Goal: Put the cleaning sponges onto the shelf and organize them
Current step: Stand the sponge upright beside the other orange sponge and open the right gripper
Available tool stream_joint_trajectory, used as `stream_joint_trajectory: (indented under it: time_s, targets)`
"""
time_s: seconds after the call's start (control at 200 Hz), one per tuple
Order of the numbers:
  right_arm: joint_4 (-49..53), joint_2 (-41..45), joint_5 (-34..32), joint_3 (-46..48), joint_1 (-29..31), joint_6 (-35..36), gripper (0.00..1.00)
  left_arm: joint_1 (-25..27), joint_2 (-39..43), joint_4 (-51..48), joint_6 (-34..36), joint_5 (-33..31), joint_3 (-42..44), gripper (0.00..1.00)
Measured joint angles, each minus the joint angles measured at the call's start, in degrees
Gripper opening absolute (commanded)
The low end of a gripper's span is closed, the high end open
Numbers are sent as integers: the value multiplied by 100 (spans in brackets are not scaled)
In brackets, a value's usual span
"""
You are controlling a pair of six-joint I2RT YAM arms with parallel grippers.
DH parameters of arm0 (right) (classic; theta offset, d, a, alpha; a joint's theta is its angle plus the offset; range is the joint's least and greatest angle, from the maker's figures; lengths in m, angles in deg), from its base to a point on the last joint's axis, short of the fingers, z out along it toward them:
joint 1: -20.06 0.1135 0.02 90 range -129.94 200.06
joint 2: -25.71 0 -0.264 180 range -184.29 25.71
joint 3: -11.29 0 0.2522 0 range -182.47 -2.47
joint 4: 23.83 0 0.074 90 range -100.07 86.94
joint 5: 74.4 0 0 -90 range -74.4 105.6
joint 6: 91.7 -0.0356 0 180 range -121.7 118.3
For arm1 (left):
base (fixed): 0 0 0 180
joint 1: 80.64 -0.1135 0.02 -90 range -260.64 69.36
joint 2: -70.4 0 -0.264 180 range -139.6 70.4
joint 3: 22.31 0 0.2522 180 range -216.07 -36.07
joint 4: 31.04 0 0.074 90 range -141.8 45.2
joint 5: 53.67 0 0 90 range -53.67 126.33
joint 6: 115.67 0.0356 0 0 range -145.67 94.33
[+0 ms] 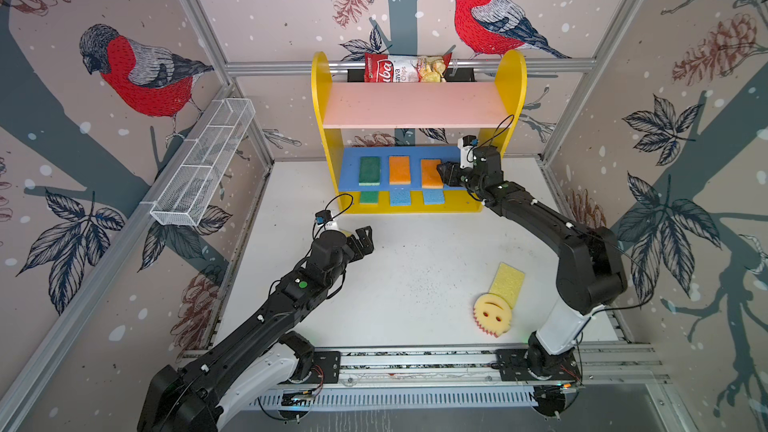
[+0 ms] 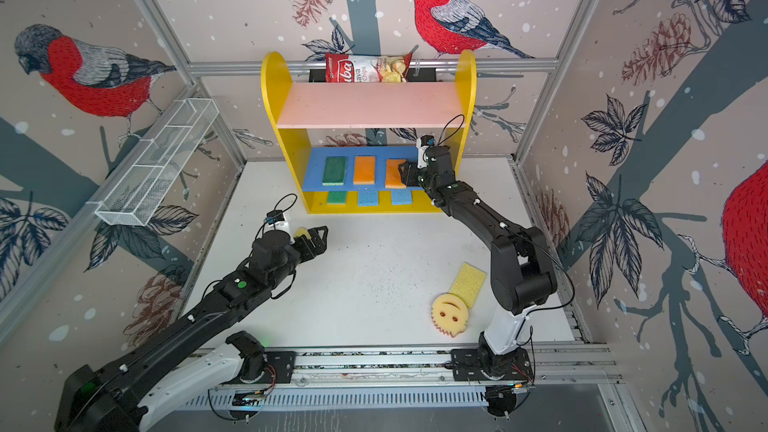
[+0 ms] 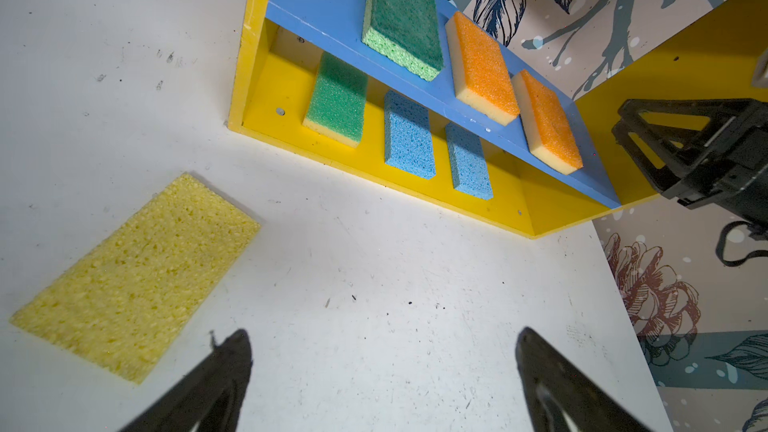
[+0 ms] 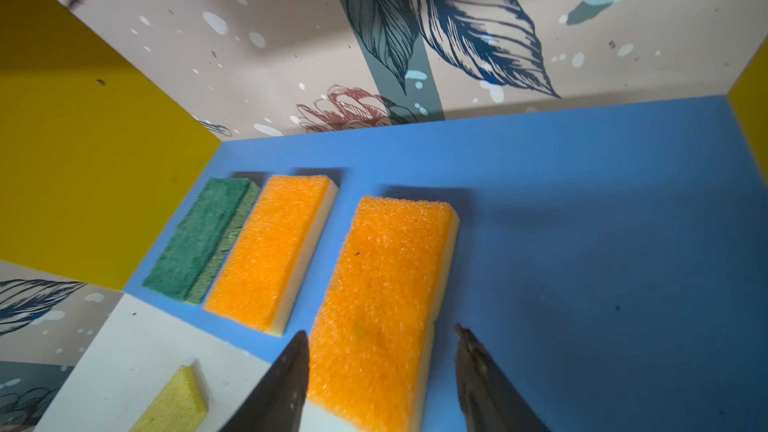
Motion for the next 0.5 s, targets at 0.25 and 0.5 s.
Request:
stream_joint_trajectory:
  time_s: [0.25, 0.5]
  targets:
    - [-160, 334, 358, 651, 59, -422, 5, 0, 26, 0, -39, 15, 105, 98]
    - [-271, 577, 555, 1147, 284, -693, 0, 0, 66, 2, -61, 28, 166, 98]
